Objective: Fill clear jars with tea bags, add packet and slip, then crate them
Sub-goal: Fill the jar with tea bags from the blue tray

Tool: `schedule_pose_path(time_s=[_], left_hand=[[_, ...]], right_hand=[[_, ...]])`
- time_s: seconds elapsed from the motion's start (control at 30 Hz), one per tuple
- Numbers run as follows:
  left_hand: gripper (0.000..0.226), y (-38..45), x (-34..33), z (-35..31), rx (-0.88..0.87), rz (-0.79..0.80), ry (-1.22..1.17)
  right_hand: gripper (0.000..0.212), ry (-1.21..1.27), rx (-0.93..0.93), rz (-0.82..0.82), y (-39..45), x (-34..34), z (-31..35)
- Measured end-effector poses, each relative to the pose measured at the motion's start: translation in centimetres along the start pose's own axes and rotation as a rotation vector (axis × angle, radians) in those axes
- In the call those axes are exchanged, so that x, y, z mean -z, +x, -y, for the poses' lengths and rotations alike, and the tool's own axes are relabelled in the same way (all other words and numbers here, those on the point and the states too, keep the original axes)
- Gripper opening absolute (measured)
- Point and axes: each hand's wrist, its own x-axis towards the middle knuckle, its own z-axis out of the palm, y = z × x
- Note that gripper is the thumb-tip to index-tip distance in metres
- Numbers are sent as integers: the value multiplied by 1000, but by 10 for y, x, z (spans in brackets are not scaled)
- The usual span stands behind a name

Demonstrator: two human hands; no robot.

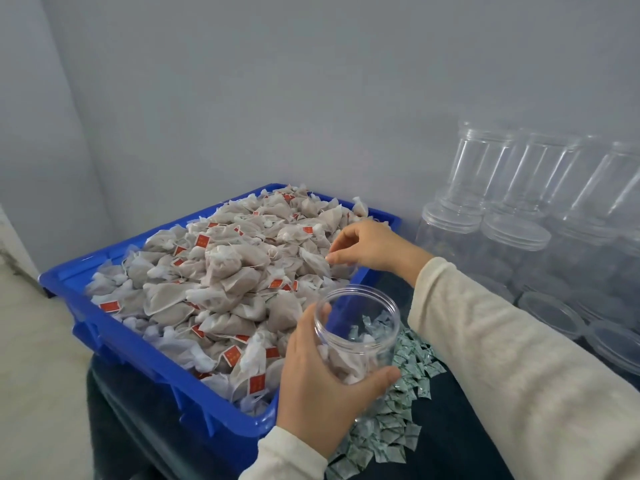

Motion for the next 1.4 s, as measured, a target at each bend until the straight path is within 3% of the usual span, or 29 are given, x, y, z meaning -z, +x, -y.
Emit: schedule_pose_path(time_s=[0.17,0.3,0.43,0.57,0.77,0.87,0.97,1.13,1.4], left_hand=[[106,1,1,1,11,11,28],[104,1,3,0,2,23,42],[109,3,3,-1,40,25,66],[119,3,3,-6,58,21,84],[112,2,1,-6,14,26,97],[106,1,2,-4,-4,25,89],[104,1,2,-3,-1,12,71],[100,2,2,-1,-2,7,44],[115,1,2,1,45,26,41]], right_hand=[[12,-35,-70,33,28,-24,-16],[55,-139,-112,27,44,-42,-27],[66,-247,-144,51,56,-54,-34],[57,-282,-138,70,61,-59,-39],[45,-307,-137,53,67,-66,-41],[28,-317,-124,14,67,-69,-43],[10,-210,-102,-45,61,-65,-44],[12,4,-47,-117,39,-41,-39],[14,326,5,-151,-12,14,-3]])
